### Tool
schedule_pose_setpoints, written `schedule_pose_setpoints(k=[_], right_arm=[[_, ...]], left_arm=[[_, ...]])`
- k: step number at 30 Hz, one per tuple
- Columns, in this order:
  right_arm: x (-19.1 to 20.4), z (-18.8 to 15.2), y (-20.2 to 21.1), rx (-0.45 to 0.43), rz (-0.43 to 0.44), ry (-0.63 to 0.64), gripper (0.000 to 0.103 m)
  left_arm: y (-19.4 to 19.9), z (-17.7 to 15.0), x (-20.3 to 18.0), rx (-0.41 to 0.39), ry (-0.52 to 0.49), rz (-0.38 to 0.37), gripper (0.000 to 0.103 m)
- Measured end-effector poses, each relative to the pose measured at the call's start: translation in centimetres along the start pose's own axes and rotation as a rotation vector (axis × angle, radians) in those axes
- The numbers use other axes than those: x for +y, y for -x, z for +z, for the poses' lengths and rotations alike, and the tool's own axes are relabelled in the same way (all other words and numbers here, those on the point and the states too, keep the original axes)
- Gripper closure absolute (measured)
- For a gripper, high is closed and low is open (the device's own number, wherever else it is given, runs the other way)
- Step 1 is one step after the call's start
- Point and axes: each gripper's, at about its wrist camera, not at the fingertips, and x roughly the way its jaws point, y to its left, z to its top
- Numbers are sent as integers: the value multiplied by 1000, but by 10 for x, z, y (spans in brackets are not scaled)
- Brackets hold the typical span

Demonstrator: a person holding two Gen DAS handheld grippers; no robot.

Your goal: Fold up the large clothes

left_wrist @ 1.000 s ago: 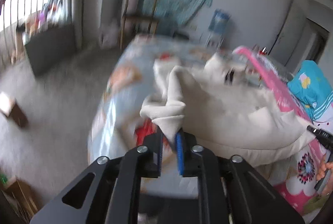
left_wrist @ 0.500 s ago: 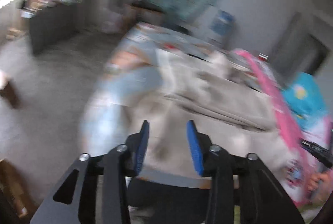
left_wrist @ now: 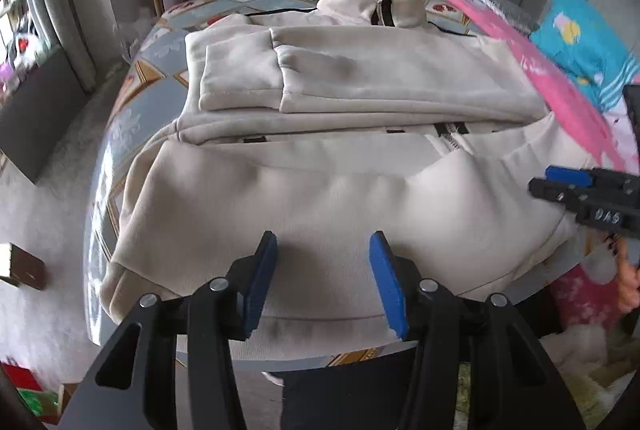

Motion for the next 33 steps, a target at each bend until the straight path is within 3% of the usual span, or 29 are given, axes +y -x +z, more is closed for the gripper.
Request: schedule_pose_setpoints(k=[1, 3, 5, 7, 10, 17, 28, 30, 33], right_arm=[[-1, 1, 0, -5, -11, 7, 78], [-3, 1, 1, -8, -9, -1, 92], [-1, 2, -1, -12, -8, -5, 98], [0, 2, 0, -18, -13, 2, 100], [0, 3, 8, -49, -16, -5, 101], [0, 18, 62, -198, -23, -34, 102], [-4, 33, -3, -163, -70, -48, 101], [-5, 32, -5, -151, -70, -53, 102], [-5, 33, 19, -200, -58, -62, 102]], left_arm=[[0, -2, -1, -5, -5, 21, 63], [1, -3, 0, -20, -13, 56, 75], [0, -1, 3, -33, -3, 68, 91], [0, 0, 7, -43, -1, 74, 99], [7, 1, 9, -65, -4, 67, 101], [62, 27, 5, -263, -49, 104, 101], [-5, 29, -6, -215, -164, 216, 101], [-5, 27, -5, -204, -145, 212, 101], [18, 28, -5, -272, -137, 219, 101]])
